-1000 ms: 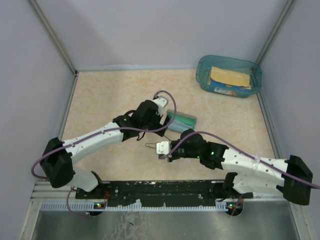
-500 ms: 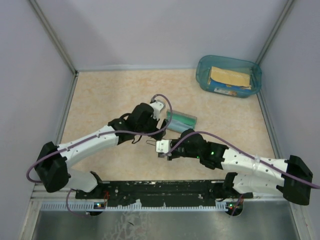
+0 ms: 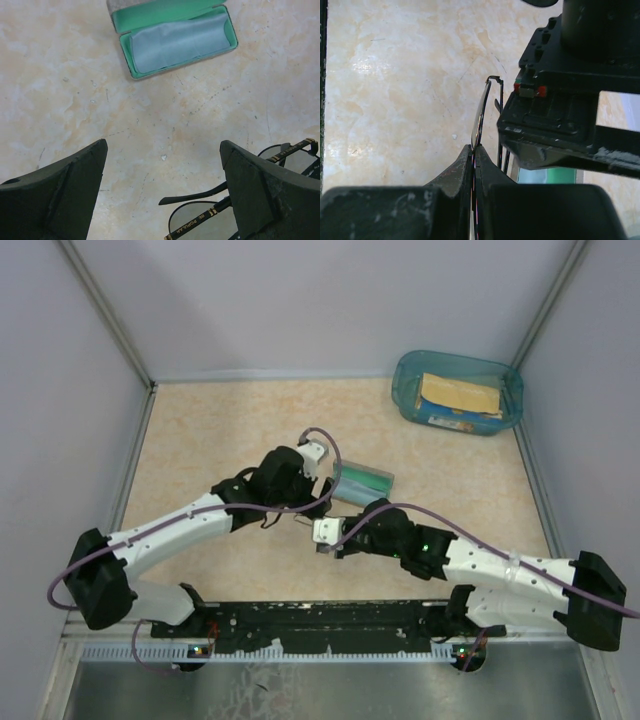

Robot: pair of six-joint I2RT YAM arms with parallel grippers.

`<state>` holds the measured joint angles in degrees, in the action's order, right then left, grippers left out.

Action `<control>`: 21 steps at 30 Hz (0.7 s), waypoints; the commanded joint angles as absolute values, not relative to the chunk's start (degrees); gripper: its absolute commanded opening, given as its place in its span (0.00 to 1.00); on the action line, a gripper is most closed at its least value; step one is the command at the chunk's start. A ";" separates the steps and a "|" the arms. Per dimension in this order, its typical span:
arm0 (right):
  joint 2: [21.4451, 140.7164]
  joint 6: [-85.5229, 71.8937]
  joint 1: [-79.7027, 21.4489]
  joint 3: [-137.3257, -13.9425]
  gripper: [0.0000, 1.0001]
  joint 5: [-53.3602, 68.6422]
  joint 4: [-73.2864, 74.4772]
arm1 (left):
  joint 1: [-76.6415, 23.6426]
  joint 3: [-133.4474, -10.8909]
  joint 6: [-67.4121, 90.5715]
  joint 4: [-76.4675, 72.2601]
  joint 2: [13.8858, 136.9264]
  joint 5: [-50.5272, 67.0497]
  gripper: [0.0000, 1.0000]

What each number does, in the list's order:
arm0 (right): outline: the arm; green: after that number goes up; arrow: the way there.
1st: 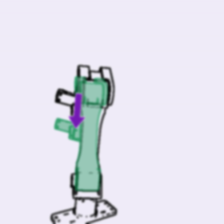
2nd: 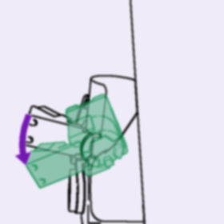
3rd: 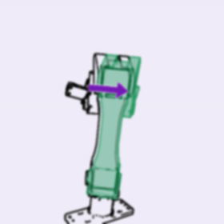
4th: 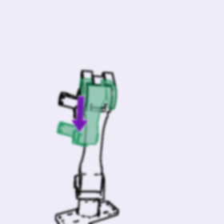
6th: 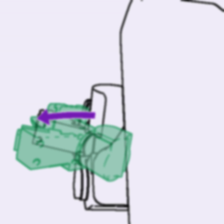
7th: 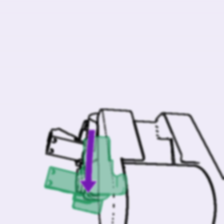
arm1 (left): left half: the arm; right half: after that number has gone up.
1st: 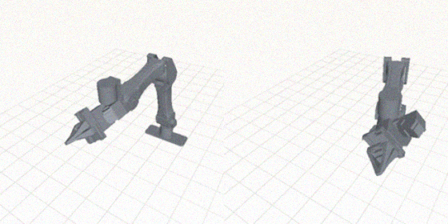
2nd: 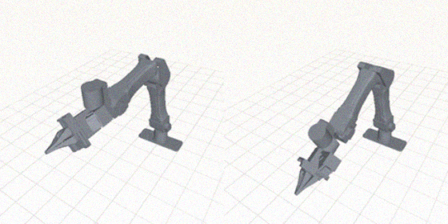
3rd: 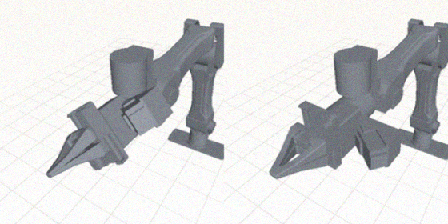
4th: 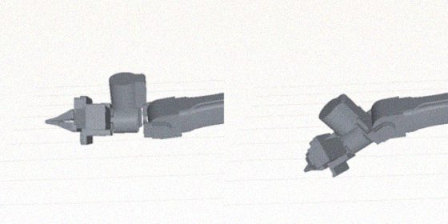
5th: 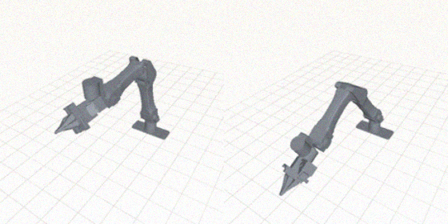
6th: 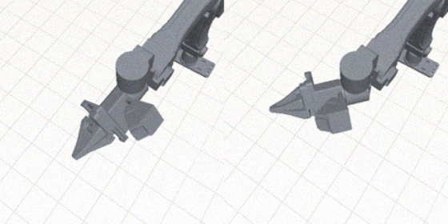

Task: Organize the sunglasses
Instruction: Fold the sunglasses.

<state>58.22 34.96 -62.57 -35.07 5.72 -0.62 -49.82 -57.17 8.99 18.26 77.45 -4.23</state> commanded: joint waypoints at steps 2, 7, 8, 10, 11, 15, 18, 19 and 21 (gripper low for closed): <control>56.69 35.76 -62.31 -35.00 0.00 5.88 -3.88 | -49.72 -55.91 10.63 14.69 73.17 -10.95 1.00; 56.28 36.04 -62.31 -34.77 0.00 6.25 -4.19 | -48.91 -56.21 11.14 14.08 73.09 -12.81 1.00; 56.21 36.24 -62.31 -34.76 0.00 6.24 -4.20 | -48.81 -56.43 11.07 14.52 73.63 -12.69 1.00; 55.87 36.30 -62.31 -34.59 0.00 6.08 -4.43 | -48.71 -56.77 10.87 15.45 74.86 -12.00 1.00; 55.70 36.30 -62.31 -34.59 0.00 6.06 -4.48 | -48.77 -56.78 10.80 15.77 75.47 -11.77 1.00; 55.14 36.53 -62.31 -34.43 0.00 5.54 -4.61 | -48.74 -56.29 10.81 16.58 77.16 -10.65 1.00; 55.10 36.56 -62.31 -34.37 0.00 5.02 -4.63 | -48.76 -55.81 10.77 16.57 77.74 -9.14 1.00; 55.11 36.60 -62.31 -34.37 0.00 4.68 -4.72 | -48.78 -55.92 10.73 16.88 77.84 -8.48 1.00; 55.17 36.58 -62.31 -34.37 0.00 3.79 -5.02 | -48.78 -56.43 10.60 17.81 78.02 -7.14 1.00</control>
